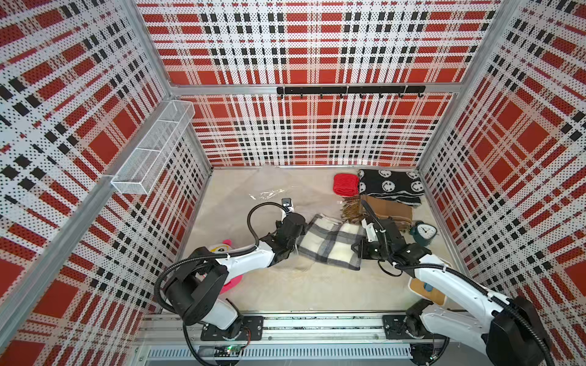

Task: Take the scarf out of the vacuum bag
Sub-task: Take out the scarf from the vacuum bag, then move the scarf to the center of the board.

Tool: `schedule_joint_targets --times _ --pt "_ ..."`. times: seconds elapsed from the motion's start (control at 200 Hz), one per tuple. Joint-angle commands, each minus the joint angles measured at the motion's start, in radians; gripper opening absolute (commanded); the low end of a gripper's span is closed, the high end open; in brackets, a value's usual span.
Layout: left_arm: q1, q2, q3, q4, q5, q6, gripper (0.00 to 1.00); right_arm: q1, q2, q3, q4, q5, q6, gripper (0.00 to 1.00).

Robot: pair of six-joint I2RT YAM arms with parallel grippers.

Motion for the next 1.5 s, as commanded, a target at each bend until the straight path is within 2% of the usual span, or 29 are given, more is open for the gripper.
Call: schedule_joint_targets --times 0.0,0.23,0.271,0.396,0.541,0.686,0.767,0.867,0.987,1.092,1.298,1.498 --pt "0.003 0.003 0.019 -0.006 -0.016 -0.007 0.00 -0.063 -0.010 -0.028 -0.081 0.025 -0.040 0.14" --pt "0.003 0.002 0.020 -0.007 -0.016 -0.004 0.00 -0.095 -0.010 -0.019 -0.115 0.065 -0.047 0.20" --pt "0.003 0.002 0.021 -0.007 -0.016 -0.006 0.00 -0.094 -0.016 -0.006 -0.137 0.101 -0.037 0.28" --pt "0.003 0.003 0.022 -0.007 -0.009 -0.006 0.00 -0.087 -0.119 0.017 -0.164 0.164 -0.017 0.64" --pt "0.003 -0.001 0.024 -0.009 -0.002 -0.006 0.00 -0.024 -0.225 0.107 -0.256 0.293 0.023 0.87" --pt "0.002 -0.018 0.020 -0.010 0.001 -0.006 0.00 0.165 -0.163 0.197 -0.225 0.427 0.065 0.91" --pt "0.003 -0.022 0.018 -0.009 0.006 -0.007 0.00 0.287 -0.034 0.263 -0.189 0.539 0.078 0.92" --pt "0.003 -0.022 0.019 -0.007 0.017 -0.005 0.00 0.354 0.170 0.362 -0.137 0.585 0.080 0.92" --pt "0.004 -0.023 0.020 -0.007 0.030 -0.008 0.00 0.373 0.379 0.449 -0.035 0.555 0.075 0.92" --pt "0.007 -0.028 0.018 -0.008 0.037 -0.008 0.00 0.384 0.497 0.485 0.053 0.546 0.062 0.92" --pt "0.009 -0.035 0.012 -0.003 0.061 -0.015 0.00 0.395 0.647 0.560 0.107 0.624 0.079 0.93" --pt "0.015 -0.038 0.012 -0.002 0.073 -0.015 0.00 0.397 0.713 0.500 0.259 0.629 0.079 0.92"
